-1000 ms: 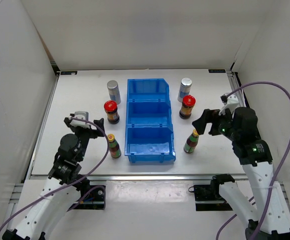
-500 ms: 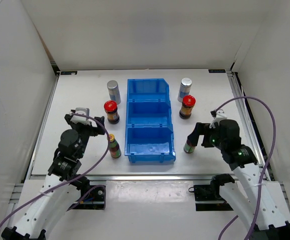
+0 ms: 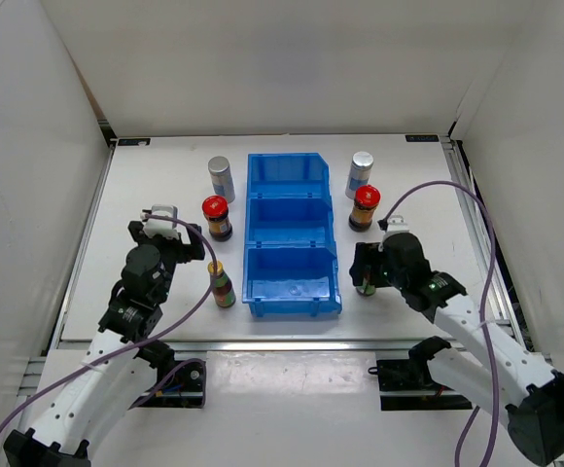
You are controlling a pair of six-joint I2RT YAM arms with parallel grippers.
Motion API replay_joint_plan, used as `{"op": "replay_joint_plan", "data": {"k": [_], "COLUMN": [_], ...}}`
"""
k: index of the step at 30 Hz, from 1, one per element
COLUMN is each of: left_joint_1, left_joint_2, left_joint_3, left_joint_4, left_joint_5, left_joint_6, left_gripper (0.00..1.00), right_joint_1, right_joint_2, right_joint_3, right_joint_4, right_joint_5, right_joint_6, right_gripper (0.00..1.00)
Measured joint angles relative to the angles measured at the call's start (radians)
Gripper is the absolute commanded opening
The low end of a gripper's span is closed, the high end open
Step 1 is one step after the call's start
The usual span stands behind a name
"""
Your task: Organize the condiment bottles
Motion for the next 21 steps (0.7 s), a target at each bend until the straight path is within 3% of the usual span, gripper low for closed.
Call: {"op": "replay_joint_plan", "data": {"k": [7,13,14,17,21], "left_joint_1": [0.000,0.000,0.000,0.000,0.000], "left_joint_2": [0.005,0.011,0.012,0.012,0.011], "left_joint_3": [0.000,0.000,0.000,-0.003,-0.009], "left_joint_4": [0.000,0.000,0.000,0.000,0.001], "left_joint_5": [-0.023,-0.023,-0.023,-0.024,-0.028], "left_joint_6": [0.000,0.000,0.000,0.000,0.000], "left_gripper": [1.00,1.00,1.00,1.00,1.00], "right_joint_1": [0.078,0.129,0.130,0.135,0.172], "right_joint_2": [0.087,0.075,0.071,0.051,0.002], "right_joint_3": [0.004,0.008,0.008,0.004,0.001], "right_joint_4": [0.008,-0.011,-0.020,-0.045,-0.064], "right_joint_5": [0.169,0.274,0.286,0.319,0.356], "right_joint_6": [0.026,0.046,0.046,0.046,0.035], "right_gripper": [0.70,0.34,0.22,0.07,0.03]}}
